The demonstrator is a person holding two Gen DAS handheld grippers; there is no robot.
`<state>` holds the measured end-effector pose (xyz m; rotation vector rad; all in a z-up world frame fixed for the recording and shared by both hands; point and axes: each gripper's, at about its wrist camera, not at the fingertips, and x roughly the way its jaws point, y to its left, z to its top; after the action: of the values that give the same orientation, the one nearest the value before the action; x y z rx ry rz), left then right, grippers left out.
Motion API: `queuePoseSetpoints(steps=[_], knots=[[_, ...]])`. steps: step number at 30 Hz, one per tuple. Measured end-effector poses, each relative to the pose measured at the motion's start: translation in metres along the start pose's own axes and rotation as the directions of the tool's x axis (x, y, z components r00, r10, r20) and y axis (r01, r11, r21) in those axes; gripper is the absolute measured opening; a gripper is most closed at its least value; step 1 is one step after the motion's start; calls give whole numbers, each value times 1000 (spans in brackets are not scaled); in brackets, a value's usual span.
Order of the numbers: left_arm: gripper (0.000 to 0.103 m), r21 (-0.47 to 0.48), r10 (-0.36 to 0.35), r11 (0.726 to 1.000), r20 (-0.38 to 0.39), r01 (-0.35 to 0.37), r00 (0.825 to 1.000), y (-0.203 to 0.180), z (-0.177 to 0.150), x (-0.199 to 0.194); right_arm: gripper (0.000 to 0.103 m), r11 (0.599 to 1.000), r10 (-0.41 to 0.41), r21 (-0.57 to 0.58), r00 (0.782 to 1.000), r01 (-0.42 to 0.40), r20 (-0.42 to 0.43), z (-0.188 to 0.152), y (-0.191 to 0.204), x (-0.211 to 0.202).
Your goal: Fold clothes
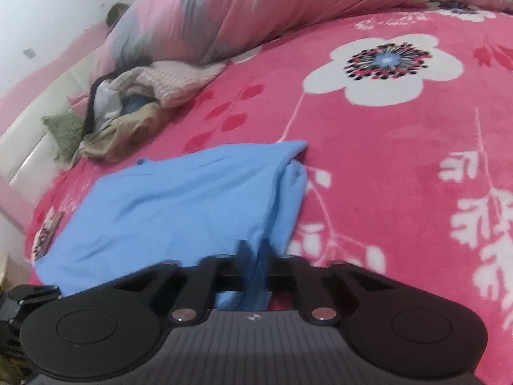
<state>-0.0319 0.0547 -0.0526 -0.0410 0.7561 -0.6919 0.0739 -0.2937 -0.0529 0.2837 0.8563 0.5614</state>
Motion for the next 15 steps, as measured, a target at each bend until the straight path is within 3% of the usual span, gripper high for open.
queuePoseSetpoints(steps=[3, 8, 11, 13, 15], knots=[[44, 28, -14, 1000, -8, 14, 1000, 1, -1, -1, 1, 1000, 1, 5, 996, -2, 93, 4, 0, -14], [45, 36, -33, 999, -14, 33, 999, 3, -2, -4, 2, 996, -84, 36, 995, 82, 55, -4, -18, 5], [45, 34, -30, 999, -14, 30, 999, 2, -3, -7, 10, 993, -108, 54, 991, 104, 74, -4, -15, -9], [45, 36, -30, 999, -13, 31, 999, 1, -5, -11, 11, 986, -164, 14, 980, 164, 114, -5, -2, -26], [45, 37, -31, 999, -12, 32, 999, 1, -7, -13, 11, 988, -140, -52, 980, 148, 140, -13, 18, -46]])
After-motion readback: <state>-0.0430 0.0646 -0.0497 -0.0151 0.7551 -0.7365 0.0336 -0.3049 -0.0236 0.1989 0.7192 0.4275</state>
